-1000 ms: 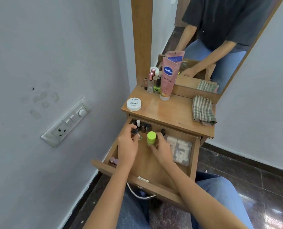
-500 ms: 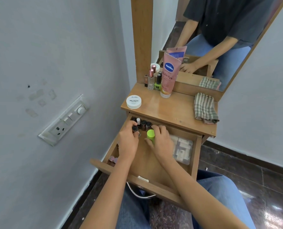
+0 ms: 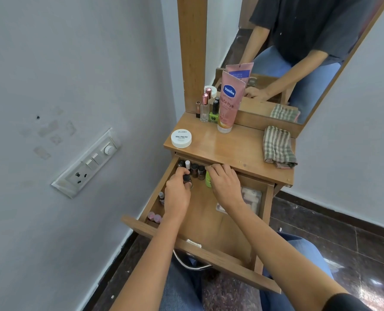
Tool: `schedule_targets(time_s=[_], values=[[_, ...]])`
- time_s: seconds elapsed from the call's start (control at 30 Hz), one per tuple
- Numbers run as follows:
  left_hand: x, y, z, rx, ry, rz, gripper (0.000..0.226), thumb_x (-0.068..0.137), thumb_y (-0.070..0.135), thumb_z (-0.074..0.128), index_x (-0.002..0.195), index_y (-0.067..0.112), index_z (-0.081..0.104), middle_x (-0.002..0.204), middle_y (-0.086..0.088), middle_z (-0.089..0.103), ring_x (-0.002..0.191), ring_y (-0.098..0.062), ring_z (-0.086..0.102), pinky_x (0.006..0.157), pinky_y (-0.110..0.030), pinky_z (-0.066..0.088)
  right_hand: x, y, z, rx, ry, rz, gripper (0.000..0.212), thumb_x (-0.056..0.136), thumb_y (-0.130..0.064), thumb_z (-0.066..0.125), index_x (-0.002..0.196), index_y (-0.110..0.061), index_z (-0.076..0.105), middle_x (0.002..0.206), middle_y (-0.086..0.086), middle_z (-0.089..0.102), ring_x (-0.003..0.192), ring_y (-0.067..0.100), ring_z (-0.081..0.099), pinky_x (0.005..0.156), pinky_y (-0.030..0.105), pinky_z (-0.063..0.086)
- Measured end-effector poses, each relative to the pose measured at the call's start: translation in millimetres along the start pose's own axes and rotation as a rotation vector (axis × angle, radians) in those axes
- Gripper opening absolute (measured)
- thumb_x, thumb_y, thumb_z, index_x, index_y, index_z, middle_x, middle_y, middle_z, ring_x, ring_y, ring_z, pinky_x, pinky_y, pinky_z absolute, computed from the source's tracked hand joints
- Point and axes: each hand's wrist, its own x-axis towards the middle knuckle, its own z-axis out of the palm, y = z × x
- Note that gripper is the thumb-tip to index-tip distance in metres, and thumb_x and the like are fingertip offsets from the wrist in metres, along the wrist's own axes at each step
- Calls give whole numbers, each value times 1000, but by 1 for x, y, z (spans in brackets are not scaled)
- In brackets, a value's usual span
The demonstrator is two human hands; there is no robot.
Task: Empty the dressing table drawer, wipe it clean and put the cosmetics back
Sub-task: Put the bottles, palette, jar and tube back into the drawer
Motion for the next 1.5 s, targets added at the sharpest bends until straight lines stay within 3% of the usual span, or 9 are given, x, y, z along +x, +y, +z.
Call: schedule_targets(time_s=[0.33,0.47,0.57,0.67,0.8,0.93,1.1,1.3,1.5], values=[[0,-4,2,-19,7,-11,34,86,0,62,115,18,58,107,0,66,99,-13,63,89,-24,50,1,-2,2,-34,37,13,38,67,0,72,101,-12,64,94,6,64,83,25,52,65,34,44],[1,-2,-1,-86,26,-39,33,86,0,63,115,15,57,110,-1,65,102,-13,63,92,-30,52,-7,-11,-5,241,8,86,47,73,2,68,118,-8,61,108,6,63,94,23,50,80,32,48],[3,-1,-6,-177,10,-76,31,85,1,64,113,14,58,106,0,63,99,-13,61,84,-20,50,-11,-25,-8,549,-176,194,46,79,-3,65,123,-10,57,115,6,61,106,22,54,92,35,47],[4,0,-10,-250,-5,-127,30,85,2,64,111,16,58,104,3,61,95,-10,59,69,-7,41,-7,-35,-9,711,-308,333,43,82,-9,67,124,-13,58,114,3,62,94,14,58,86,26,47],[6,-3,-11,-329,-46,-181,30,85,4,65,111,19,58,105,6,61,99,-11,60,72,-9,40,-4,-44,-12,858,-299,449,35,80,-3,68,114,-11,64,93,-3,62,78,10,56,74,17,44],[10,-4,-13,-348,-50,-231,33,87,3,61,117,18,57,110,4,62,100,-11,60,75,-10,41,-4,-49,-4,848,-254,526,31,79,-5,71,109,-11,67,93,-3,60,74,7,55,70,9,42],[13,-7,-13,-396,51,-261,35,89,-8,50,115,15,55,113,-1,63,98,-10,64,77,-13,46,-8,-63,17,715,-220,601,35,81,-8,67,115,-18,65,102,2,63,90,17,61,86,30,49],[18,-10,-17,-396,89,-254,34,90,-9,46,113,15,54,112,-4,63,98,-12,65,88,-25,51,0,-74,30,581,-289,682,34,88,-13,55,119,-26,58,104,4,69,95,29,64,77,35,51],[25,-6,-23,-326,81,-202,35,90,-10,44,116,10,55,109,-3,64,102,-14,63,96,-29,50,5,-74,49,552,-286,635,36,87,-9,50,120,-19,59,117,7,58,104,29,57,78,36,46]])
